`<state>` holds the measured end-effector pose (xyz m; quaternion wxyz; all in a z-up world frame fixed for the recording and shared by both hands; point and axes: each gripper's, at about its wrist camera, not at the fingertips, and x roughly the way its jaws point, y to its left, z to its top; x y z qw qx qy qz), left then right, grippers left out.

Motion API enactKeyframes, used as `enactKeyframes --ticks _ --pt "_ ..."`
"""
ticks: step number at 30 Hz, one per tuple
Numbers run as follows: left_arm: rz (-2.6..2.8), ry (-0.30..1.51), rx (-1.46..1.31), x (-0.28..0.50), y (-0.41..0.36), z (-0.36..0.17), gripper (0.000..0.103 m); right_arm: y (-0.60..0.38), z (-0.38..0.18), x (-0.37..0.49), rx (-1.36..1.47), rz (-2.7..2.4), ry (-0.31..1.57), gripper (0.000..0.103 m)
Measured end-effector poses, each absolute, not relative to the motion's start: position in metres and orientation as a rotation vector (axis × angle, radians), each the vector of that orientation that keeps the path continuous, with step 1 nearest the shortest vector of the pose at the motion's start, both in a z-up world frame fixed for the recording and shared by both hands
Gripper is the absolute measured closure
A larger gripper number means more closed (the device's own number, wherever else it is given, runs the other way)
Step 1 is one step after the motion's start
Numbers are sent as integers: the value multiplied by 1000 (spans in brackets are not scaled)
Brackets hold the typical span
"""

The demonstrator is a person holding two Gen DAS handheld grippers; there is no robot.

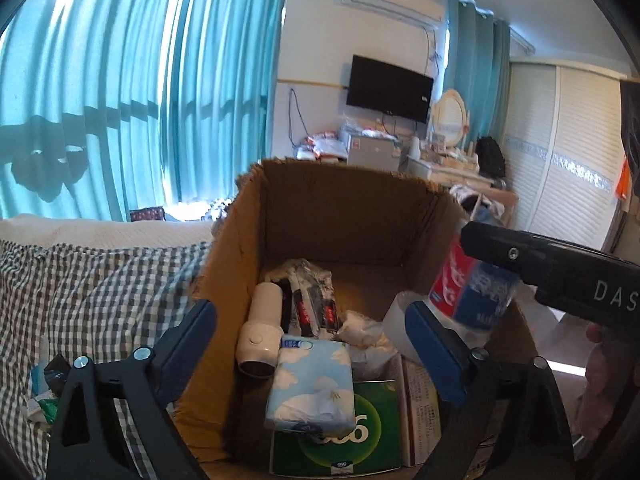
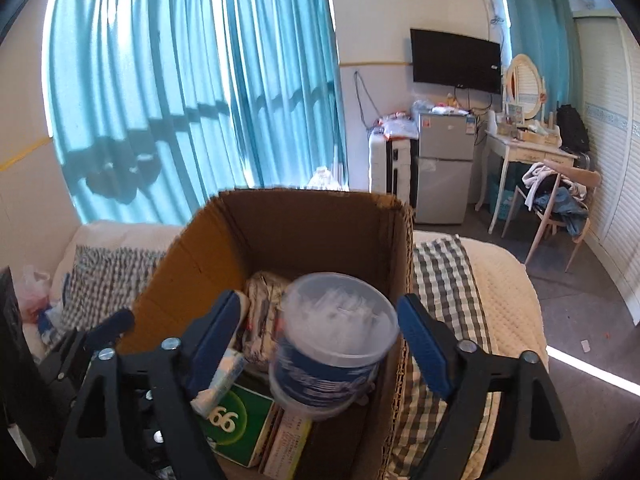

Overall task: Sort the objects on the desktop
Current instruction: 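Open both tools to drop the tissue pack and jar into the box, then move both tools back over the remaining items on the bed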

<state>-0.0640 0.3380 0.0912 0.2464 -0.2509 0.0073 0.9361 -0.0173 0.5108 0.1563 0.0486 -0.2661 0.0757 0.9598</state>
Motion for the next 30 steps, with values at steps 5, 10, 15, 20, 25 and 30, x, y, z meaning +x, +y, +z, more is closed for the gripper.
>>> enactKeyframes --ticks 5,10,15,20,25,30 --pt "2590 -11 -660 -52 309 107 1 504 168 -2 -748 2952 243 21" --pt "2684 -8 -621 -48 266 126 0 482 170 6 -743 2987 236 21" --pt "2771 6 -635 -43 222 137 0 450 172 18 -736 3039 185 21" --pt "2861 16 -629 -34 169 142 0 417 169 31 -748 3093 173 21" --pt "2948 0 -637 -24 115 136 0 381 158 35 -797 3144 159 21" --pt "3016 -16 -712 -20 65 112 0 343 140 33 -850 3175 104 17"
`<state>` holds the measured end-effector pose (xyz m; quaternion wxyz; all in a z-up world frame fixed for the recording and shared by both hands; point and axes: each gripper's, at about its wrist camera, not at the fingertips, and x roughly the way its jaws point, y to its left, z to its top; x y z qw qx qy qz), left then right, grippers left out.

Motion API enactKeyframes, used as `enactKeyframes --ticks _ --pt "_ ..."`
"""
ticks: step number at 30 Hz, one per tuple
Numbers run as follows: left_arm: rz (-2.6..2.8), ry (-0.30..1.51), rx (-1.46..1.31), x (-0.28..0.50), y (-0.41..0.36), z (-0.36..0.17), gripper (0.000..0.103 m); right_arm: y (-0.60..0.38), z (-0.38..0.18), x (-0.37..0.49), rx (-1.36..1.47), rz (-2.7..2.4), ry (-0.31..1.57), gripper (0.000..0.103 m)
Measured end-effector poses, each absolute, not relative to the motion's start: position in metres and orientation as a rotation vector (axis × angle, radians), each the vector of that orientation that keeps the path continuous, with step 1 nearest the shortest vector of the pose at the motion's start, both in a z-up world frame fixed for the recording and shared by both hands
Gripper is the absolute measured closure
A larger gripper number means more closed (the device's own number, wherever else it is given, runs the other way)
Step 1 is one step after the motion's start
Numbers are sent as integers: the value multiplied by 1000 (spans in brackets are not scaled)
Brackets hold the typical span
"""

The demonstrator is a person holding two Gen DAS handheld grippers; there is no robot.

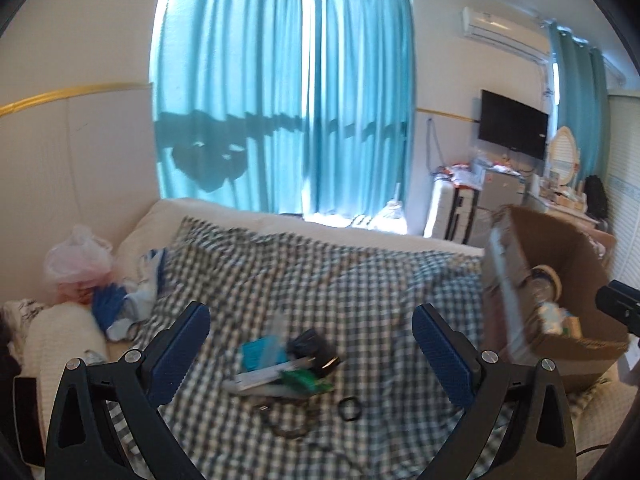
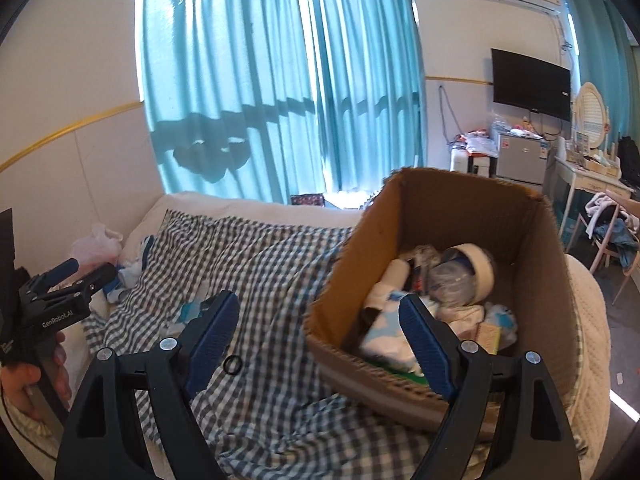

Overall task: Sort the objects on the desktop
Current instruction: 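Move both tools back over the remaining items on the bed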

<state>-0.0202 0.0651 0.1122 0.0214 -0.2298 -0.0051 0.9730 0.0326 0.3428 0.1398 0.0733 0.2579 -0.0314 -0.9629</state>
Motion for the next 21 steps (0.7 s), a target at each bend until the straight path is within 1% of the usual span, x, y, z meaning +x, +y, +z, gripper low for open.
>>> enactKeyframes --ticks 1,6,14,21 --pt "3016 -19 -738 -21 56 104 0 334 135 31 781 -2887 -78 14" --pt "3011 -45 -892 -26 18 58 0 301 108 22 808 -2858 26 14" --pt "2975 -204 -1054 -42 -19 -13 0 262 69 1 879 -2788 171 14" --pt "2971 -177 -1140 -67 -25 -50 0 221 44 -22 895 -2696 260 14"
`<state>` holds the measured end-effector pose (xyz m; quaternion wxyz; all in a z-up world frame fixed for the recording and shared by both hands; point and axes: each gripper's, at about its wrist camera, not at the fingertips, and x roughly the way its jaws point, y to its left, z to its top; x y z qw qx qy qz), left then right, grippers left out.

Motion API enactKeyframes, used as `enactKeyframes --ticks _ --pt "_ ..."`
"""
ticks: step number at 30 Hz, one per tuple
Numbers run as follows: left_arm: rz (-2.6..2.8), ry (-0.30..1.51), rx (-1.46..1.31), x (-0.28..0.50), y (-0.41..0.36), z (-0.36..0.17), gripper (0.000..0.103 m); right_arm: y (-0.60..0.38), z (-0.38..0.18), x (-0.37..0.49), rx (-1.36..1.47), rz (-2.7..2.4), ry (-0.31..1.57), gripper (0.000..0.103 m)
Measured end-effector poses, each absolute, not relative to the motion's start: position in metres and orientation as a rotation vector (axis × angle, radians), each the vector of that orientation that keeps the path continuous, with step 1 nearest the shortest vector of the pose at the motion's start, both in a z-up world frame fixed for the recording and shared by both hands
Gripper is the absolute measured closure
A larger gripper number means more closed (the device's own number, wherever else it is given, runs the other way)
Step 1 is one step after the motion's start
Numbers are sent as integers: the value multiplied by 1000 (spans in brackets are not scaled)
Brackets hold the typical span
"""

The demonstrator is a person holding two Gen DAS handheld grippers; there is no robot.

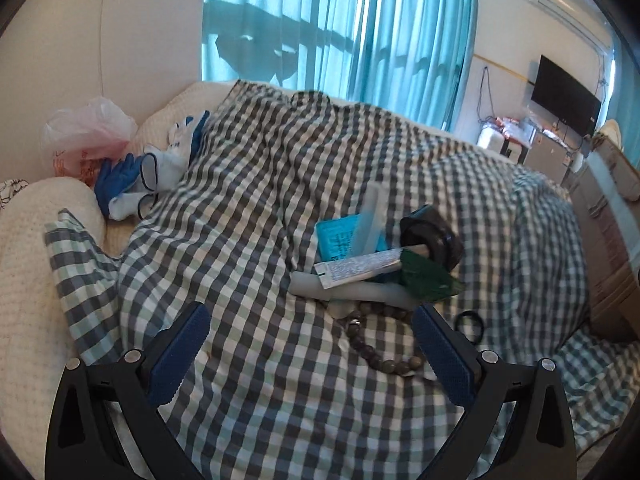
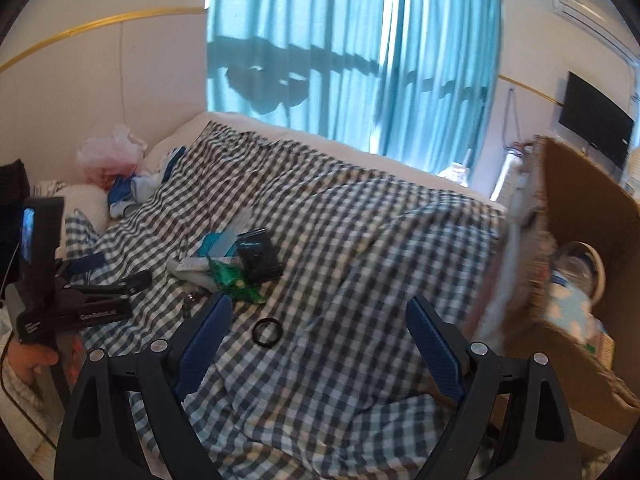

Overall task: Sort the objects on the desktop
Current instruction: 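Move both tools back over the remaining items on the bed, then grasp the toothpaste tube with the left tool while the right tool grasps the green bag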

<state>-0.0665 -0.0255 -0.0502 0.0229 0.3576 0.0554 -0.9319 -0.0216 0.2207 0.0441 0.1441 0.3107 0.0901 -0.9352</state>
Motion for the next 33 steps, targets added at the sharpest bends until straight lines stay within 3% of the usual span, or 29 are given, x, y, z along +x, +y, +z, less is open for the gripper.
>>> enactKeyframes --ticks 9,19,24,28,33 --pt "-2865 267 1170 -96 -34 -75 0 162 0 -59 933 -2578 336 14" --pt "-2831 193 1135 -123 -44 -97 0 126 -46 -105 1015 -2495 291 14" --pt "-2861 153 1122 -128 -38 -101 0 112 -70 -121 1069 -2447 308 25" --pt "-2897 102 1126 -136 -33 -104 0 111 -84 -133 1127 -2413 257 59" --pt "-2969 121 1141 -146 -31 -103 0 121 -75 -128 1078 -2434 229 66"
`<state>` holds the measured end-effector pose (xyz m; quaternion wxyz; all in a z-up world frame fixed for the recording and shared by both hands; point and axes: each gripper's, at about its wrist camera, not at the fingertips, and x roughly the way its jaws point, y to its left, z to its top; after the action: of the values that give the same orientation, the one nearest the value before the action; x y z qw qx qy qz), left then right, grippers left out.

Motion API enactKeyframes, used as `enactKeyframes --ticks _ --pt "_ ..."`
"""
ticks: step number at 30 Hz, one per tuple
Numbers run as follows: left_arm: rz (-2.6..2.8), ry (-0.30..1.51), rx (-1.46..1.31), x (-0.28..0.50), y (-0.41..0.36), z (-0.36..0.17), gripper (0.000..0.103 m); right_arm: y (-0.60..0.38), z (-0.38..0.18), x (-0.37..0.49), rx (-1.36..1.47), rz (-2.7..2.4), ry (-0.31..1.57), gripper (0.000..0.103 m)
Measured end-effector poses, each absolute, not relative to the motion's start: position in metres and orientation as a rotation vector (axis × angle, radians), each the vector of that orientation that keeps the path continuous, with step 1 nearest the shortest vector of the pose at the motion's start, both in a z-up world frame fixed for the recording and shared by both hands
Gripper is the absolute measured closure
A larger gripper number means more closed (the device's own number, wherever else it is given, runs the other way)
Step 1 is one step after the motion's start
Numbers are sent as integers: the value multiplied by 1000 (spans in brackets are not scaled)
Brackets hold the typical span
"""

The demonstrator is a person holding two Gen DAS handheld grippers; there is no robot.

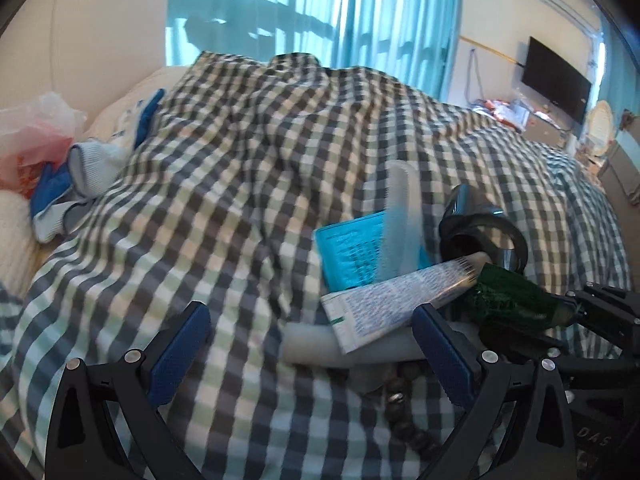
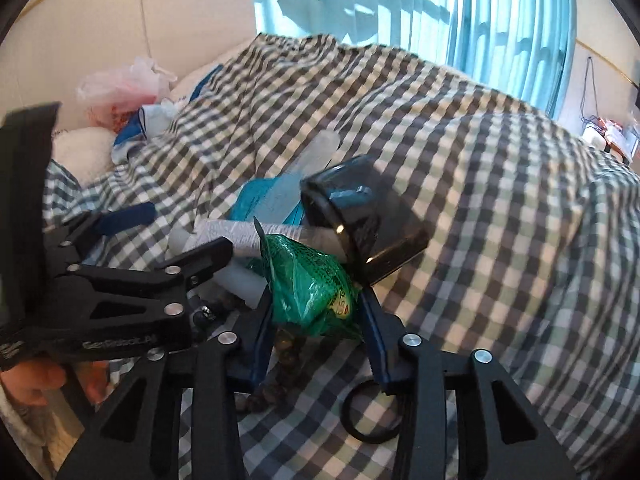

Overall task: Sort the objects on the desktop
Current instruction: 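Grasp the toothpaste tube with the left tool while the right tool grasps the green bag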

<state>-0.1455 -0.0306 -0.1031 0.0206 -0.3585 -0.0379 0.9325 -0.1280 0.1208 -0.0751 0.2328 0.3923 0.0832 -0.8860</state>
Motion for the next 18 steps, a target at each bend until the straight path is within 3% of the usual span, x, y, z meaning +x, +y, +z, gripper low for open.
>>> enactKeyframes --ticks 6,18 --pt "2760 -108 -1067 -159 -17 -102 0 149 -48 -123 1025 -2507 128 68" --pt "2566 139 -1077 -170 24 -113 2 179 -41 -129 1056 -2572 19 72"
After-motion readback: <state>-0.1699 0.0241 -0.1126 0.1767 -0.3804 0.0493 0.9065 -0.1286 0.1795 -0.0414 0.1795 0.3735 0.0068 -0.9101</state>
